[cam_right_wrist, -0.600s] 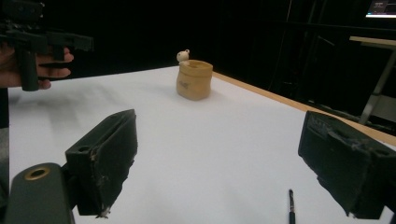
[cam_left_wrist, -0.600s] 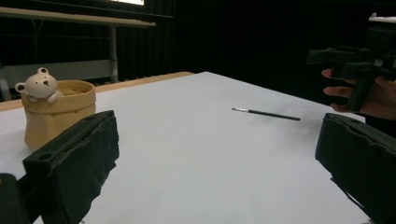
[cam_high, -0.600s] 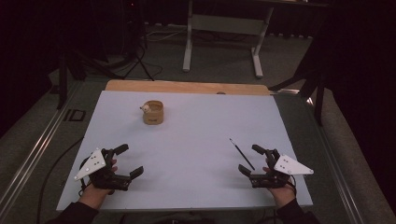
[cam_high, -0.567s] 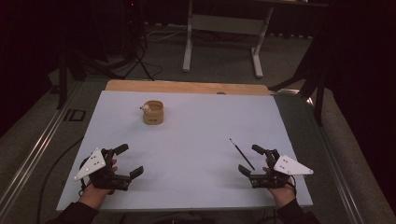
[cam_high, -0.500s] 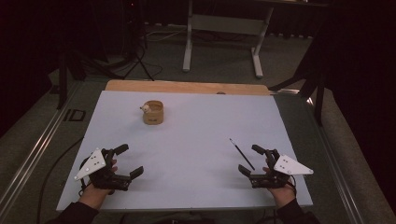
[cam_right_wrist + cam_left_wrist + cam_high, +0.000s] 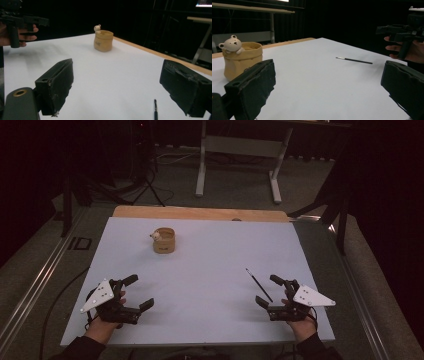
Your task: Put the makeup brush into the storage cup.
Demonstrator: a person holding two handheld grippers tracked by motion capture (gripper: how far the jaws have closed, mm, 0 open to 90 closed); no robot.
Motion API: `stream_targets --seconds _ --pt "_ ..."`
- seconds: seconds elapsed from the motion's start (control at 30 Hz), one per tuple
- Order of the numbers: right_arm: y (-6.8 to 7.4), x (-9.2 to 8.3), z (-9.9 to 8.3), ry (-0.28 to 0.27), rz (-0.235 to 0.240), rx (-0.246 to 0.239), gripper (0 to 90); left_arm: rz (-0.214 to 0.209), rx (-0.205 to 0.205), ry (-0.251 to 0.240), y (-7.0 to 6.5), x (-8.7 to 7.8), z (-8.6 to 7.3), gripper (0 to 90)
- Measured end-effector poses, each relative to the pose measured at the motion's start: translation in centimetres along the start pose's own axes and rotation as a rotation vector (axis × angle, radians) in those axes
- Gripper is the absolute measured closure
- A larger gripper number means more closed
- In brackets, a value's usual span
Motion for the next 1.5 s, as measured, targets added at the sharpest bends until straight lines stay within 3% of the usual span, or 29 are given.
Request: stream_targets --seconds 0.27,0.43,0.53,0.83,0.97,1.03,1.1,1.17,1.2,1.27,1.33,1.5 --pt "-0.1 0.0 0.3 -0.006 -0.008 -0.001 11.8 -0.003 0.003 0.002 -0.1 0.0 0.0 0.3" --pt "-0.2 0.3 0.8 0.013 -0.010 0.008 11.8 -0.004 0.004 0.005 -0.1 0.0 -0.1 0.3" --pt "-0.3 0.5 1.4 0.024 0.004 0.044 11.8 -0.002 0.001 0.005 0.0 0.0 -0.1 0.3" --pt "-1.4 1.1 2.6 0.067 -0.016 0.033 14.0 0.001 -0.002 0.000 0.0 0.0 0.0 0.3" --pt "-2.2 1.4 2.7 0.101 -0.041 0.042 14.3 0.000 -0.002 -0.001 0.0 -0.1 0.0 0.3" --pt "-3.1 1.7 2.6 0.150 -0.064 0.084 14.9 0.001 -0.003 -0.001 0.1 -0.1 0.0 0.3" --pt "-3.6 1.8 2.5 0.177 -0.085 0.092 14.9 0.001 -0.001 -0.001 0.1 -0.1 0.0 0.3" --pt "-3.7 1.9 2.4 0.197 -0.089 0.099 14.9 0.000 -0.003 -0.002 0.1 -0.1 0.0 0.3" --pt "-4.0 2.0 2.1 0.253 -0.096 0.130 14.9 0.001 -0.005 -0.002 0.1 -0.1 0.0 0.3" --pt "-4.0 2.1 2.1 0.264 -0.090 0.142 14.9 0.003 -0.004 -0.001 0.1 -0.1 0.0 0.3" --pt "-4.1 2.4 1.9 0.303 -0.091 0.146 14.5 0.002 -0.003 -0.002 0.1 -0.1 0.0 0.3" --pt "-4.3 2.8 2.0 0.328 -0.105 0.139 13.2 0.001 -0.001 0.000 0.0 -0.1 0.0 0.3"
Point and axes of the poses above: each handheld gripper's, and its own axes: x roughly forward along the jaws, z roughly out of its top, y roughly to its left, the point moved 8 cm from there along x, roughly forward along the jaws, and after that the axes turned 1 degree about -x, right-handed, at the moved point
